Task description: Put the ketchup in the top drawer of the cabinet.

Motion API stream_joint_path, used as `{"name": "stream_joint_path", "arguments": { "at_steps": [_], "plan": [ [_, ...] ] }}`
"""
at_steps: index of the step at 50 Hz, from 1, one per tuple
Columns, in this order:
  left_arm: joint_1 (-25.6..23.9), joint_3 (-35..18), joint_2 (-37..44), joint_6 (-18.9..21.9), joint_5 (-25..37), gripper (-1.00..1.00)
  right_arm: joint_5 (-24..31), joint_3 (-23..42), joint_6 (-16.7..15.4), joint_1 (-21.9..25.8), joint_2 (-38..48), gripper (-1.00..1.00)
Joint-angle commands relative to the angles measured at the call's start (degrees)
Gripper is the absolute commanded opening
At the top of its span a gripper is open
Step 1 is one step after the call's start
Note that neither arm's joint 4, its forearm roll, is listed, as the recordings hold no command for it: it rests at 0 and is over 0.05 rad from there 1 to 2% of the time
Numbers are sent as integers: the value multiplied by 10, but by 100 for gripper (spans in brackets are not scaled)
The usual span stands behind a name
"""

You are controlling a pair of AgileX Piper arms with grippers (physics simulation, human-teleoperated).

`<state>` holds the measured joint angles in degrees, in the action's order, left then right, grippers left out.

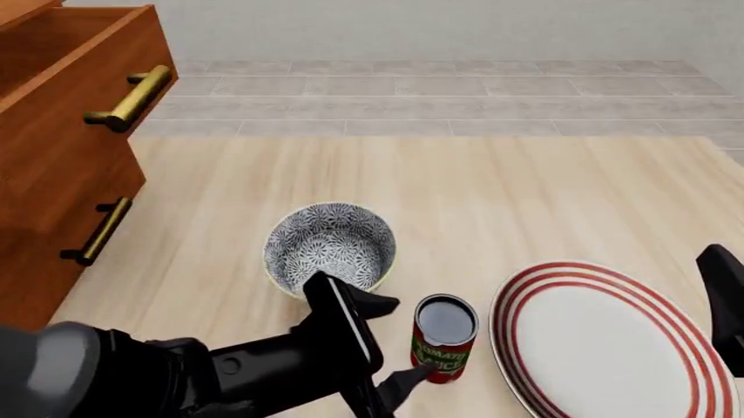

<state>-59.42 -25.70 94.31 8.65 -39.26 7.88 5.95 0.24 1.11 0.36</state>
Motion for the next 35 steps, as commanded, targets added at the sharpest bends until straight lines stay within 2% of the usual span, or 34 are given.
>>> {"name": "stream_joint_path", "arguments": {
  "at_steps": [1, 15, 17, 35],
  "plan": [
    [-5, -14, 29, 10, -11, 100, 2, 0, 0, 0, -1, 100],
    [-5, -38, 52, 5, -9, 100, -1, -4, 0, -2, 0, 100],
    [-10, -44, 67, 24, -14, 100, -3, -6, 1, -2, 0, 100],
    [-10, -75, 107, 13, -8, 100, -2, -6, 4, -1, 1, 100]
  ]
}}
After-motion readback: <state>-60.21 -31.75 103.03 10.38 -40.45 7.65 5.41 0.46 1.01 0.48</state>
